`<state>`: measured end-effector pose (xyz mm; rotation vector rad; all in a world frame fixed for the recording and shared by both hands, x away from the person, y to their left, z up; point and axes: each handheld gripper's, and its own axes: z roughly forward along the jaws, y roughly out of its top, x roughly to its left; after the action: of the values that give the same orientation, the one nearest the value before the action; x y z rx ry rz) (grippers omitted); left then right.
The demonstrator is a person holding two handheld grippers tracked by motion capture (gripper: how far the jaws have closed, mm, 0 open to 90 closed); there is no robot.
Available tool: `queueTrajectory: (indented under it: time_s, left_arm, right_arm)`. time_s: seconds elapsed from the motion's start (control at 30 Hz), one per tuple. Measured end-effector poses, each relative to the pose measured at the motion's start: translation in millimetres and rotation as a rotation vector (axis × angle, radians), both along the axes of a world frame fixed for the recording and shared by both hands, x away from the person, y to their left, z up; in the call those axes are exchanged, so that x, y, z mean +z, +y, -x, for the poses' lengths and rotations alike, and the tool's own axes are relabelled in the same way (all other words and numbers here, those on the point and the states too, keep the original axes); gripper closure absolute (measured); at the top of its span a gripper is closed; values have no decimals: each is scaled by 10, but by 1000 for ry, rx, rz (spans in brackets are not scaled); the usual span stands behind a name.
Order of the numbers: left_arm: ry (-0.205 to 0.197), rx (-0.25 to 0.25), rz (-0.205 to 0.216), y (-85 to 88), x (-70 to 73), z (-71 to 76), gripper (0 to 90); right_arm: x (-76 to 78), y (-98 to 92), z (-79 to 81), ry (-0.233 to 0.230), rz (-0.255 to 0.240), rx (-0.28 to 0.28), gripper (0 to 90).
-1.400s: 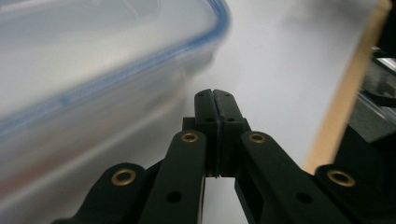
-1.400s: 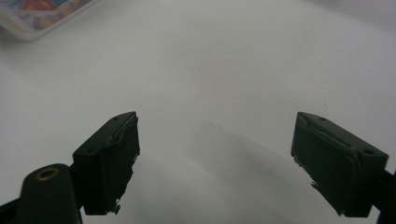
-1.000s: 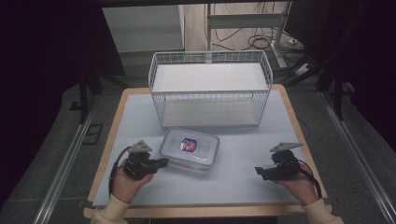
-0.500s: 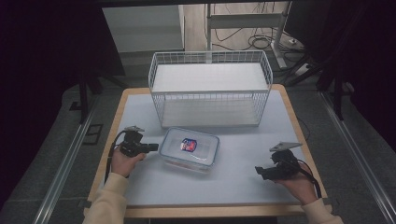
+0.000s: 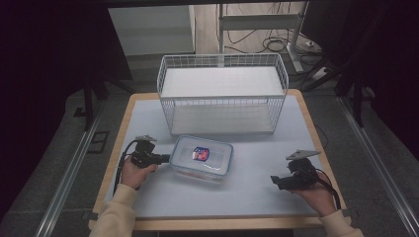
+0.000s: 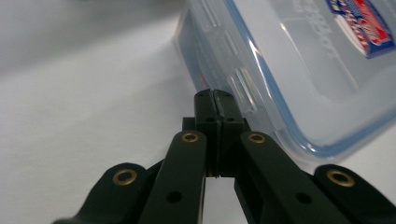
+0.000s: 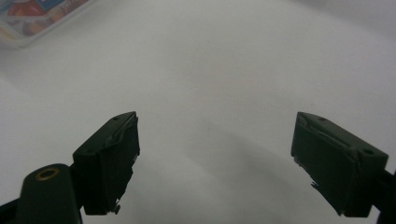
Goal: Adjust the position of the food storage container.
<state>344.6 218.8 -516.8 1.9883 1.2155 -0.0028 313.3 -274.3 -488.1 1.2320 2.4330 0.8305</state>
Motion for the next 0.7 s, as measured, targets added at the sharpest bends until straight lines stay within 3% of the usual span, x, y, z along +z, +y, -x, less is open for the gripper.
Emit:
queueTrajectory:
  time_s: [0.23,0.7]
  left_arm:
    - [-4,-39,-13,-127,12,153,900]
    - [-8,-89,6,-404,16,259,900]
  right_arm:
    - [6,-10,3,1,-2,-1,154]
    - [6,-10,-5,2,-3,-3,154]
